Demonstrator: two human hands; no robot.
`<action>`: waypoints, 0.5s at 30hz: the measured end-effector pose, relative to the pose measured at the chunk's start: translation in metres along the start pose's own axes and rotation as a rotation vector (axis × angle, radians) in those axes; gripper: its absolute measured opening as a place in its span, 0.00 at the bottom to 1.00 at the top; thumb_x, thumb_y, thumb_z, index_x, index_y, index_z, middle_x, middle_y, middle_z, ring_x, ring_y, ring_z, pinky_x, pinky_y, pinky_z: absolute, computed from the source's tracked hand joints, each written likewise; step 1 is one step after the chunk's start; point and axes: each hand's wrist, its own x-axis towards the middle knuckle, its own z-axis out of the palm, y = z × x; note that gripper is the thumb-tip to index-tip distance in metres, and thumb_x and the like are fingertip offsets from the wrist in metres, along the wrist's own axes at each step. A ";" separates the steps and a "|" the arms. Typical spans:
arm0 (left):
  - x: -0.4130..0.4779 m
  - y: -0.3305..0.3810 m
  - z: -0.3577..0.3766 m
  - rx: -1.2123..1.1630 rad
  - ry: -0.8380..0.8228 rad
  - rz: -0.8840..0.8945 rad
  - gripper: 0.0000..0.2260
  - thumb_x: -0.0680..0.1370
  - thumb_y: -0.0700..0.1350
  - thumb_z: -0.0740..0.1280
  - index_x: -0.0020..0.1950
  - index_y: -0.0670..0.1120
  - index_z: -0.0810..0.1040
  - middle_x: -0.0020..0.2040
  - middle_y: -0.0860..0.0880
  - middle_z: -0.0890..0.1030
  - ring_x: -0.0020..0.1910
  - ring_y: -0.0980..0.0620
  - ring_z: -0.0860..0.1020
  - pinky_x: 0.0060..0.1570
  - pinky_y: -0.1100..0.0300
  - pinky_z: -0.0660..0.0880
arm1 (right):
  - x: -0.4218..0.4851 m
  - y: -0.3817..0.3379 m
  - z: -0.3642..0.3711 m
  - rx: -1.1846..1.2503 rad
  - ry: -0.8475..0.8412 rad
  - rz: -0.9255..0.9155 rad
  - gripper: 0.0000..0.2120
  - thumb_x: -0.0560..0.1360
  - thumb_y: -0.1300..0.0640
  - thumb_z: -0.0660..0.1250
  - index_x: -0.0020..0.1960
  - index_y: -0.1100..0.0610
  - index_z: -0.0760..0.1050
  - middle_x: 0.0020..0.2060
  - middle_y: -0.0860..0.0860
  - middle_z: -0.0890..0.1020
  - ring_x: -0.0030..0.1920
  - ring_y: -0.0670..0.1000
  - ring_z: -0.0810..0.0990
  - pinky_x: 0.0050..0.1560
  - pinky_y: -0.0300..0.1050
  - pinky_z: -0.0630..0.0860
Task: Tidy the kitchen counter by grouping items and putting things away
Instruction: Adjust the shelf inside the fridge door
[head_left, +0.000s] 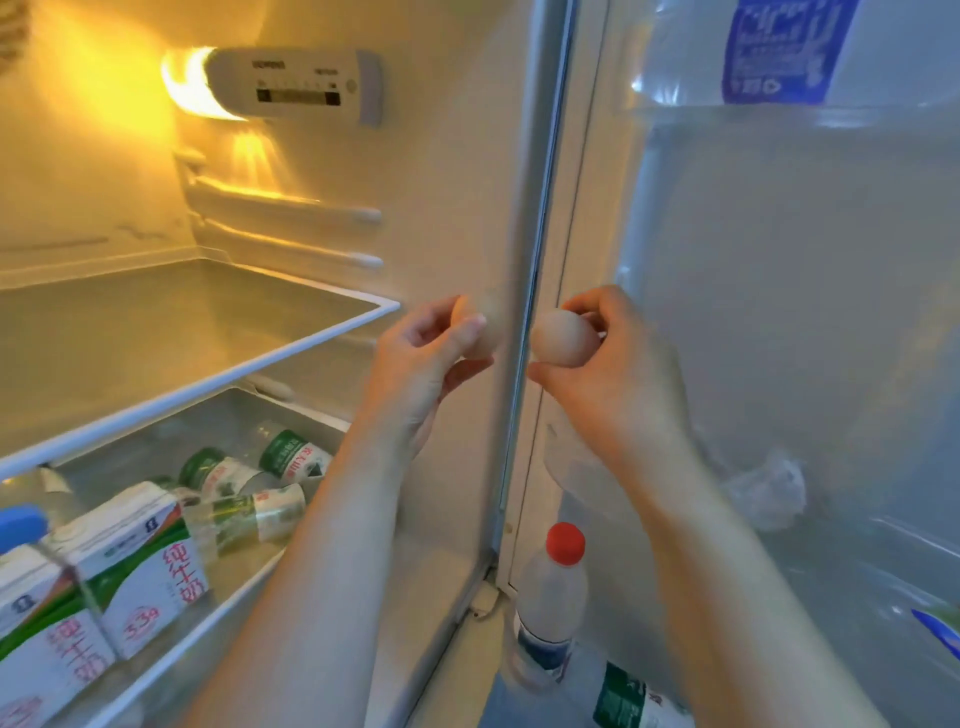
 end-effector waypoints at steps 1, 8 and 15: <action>-0.003 0.002 -0.004 0.016 0.040 0.002 0.09 0.68 0.43 0.71 0.48 0.48 0.79 0.38 0.53 0.82 0.41 0.55 0.80 0.40 0.61 0.79 | 0.001 -0.003 0.004 0.017 -0.017 -0.025 0.19 0.66 0.54 0.76 0.52 0.48 0.71 0.41 0.42 0.77 0.47 0.50 0.78 0.49 0.50 0.76; -0.041 0.021 -0.024 0.131 0.286 0.039 0.10 0.74 0.35 0.67 0.55 0.40 0.78 0.45 0.44 0.81 0.43 0.52 0.79 0.40 0.62 0.80 | -0.019 -0.013 0.031 0.122 -0.094 -0.118 0.21 0.65 0.56 0.77 0.52 0.49 0.71 0.46 0.47 0.80 0.49 0.53 0.78 0.47 0.49 0.75; -0.122 0.024 -0.014 0.203 0.599 0.139 0.09 0.75 0.33 0.67 0.52 0.44 0.79 0.45 0.45 0.82 0.45 0.49 0.79 0.47 0.55 0.78 | -0.063 -0.010 0.030 0.255 -0.254 -0.187 0.19 0.66 0.55 0.76 0.51 0.48 0.71 0.46 0.48 0.80 0.49 0.52 0.78 0.44 0.44 0.71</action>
